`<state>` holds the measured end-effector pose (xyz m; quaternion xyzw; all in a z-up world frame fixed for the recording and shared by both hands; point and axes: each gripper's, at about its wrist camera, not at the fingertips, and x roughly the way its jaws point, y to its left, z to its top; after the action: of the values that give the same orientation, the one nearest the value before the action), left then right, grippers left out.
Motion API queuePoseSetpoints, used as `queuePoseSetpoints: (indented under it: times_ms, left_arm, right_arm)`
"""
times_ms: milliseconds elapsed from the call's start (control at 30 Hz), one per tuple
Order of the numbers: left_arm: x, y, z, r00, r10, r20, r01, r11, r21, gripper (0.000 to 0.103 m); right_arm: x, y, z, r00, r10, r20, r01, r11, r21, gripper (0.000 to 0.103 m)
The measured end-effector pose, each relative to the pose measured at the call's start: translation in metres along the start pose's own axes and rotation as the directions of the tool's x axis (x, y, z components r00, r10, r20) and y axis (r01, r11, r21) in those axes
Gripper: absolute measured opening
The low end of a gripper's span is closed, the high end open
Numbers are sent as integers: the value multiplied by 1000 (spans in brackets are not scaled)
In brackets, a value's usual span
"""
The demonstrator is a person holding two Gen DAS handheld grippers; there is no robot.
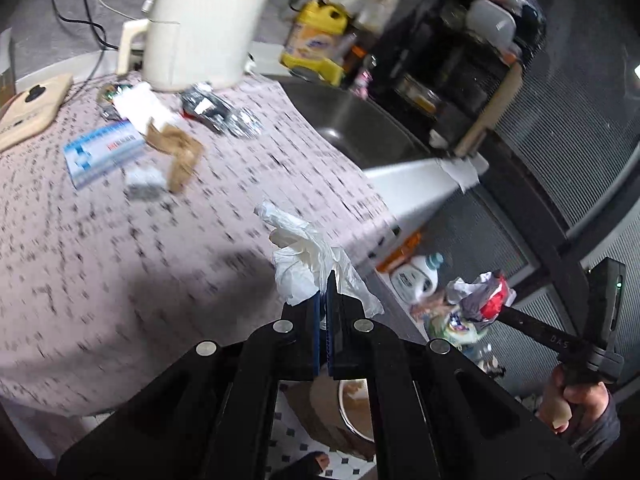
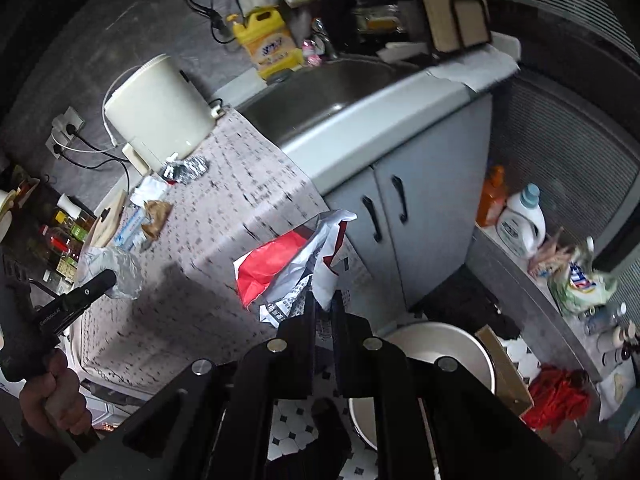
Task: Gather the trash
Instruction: 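Lift the white tissue with the left tool and drop it into the bin, then grasp the white blister pack with the left tool while the right tool grasps brown paper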
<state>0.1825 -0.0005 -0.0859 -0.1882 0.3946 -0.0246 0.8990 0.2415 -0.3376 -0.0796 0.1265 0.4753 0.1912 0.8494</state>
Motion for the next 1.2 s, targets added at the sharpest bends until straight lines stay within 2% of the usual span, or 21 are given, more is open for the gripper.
queuePoseSetpoints:
  times_ms: [200, 233, 300, 333, 367, 700, 900, 1033, 1100, 1167, 1200]
  left_arm:
    - [15, -33, -35, 999, -12, -48, 13, 1000, 3, 3]
    - [18, -37, -39, 998, -16, -54, 16, 1000, 2, 3]
    - [23, -45, -50, 998, -22, -67, 22, 1000, -1, 3]
    - [27, -50, -56, 997, -26, -75, 26, 1000, -3, 3]
    - [30, -54, -62, 996, -30, -83, 30, 1000, -5, 3]
    - [76, -111, -103, 976, -101, -194, 109, 994, 27, 3]
    - [103, -144, -115, 952, -136, -274, 165, 983, 84, 3]
    - [120, -165, -123, 928, -150, -341, 201, 972, 119, 4]
    - [128, -169, -127, 910, -157, -385, 217, 969, 120, 15]
    - [131, -168, -127, 904, -163, -395, 223, 969, 110, 52]
    - [130, -167, -126, 904, -173, -390, 229, 968, 102, 57]
  right_arm:
    - [2, -43, -35, 997, -25, -77, 27, 999, 24, 11]
    - [3, -48, -39, 996, -24, -90, 27, 999, 26, 14]
    - [5, -59, -46, 993, -27, -116, 30, 999, 30, 28]
    - [5, -66, -51, 992, -30, -126, 35, 999, 39, 48]
    - [4, -72, -53, 991, -32, -128, 39, 998, 52, 54]
    - [-32, -128, -73, 990, -88, -107, 98, 991, 95, 59]
    - [-58, -158, -81, 990, -124, -73, 134, 980, 147, 60]
    - [-71, -171, -87, 988, -146, -51, 153, 970, 192, 60]
    - [-74, -175, -89, 987, -153, -45, 159, 965, 208, 60]
    - [-78, -177, -90, 986, -160, -40, 165, 961, 220, 61]
    - [-79, -178, -91, 986, -162, -38, 166, 960, 224, 61]
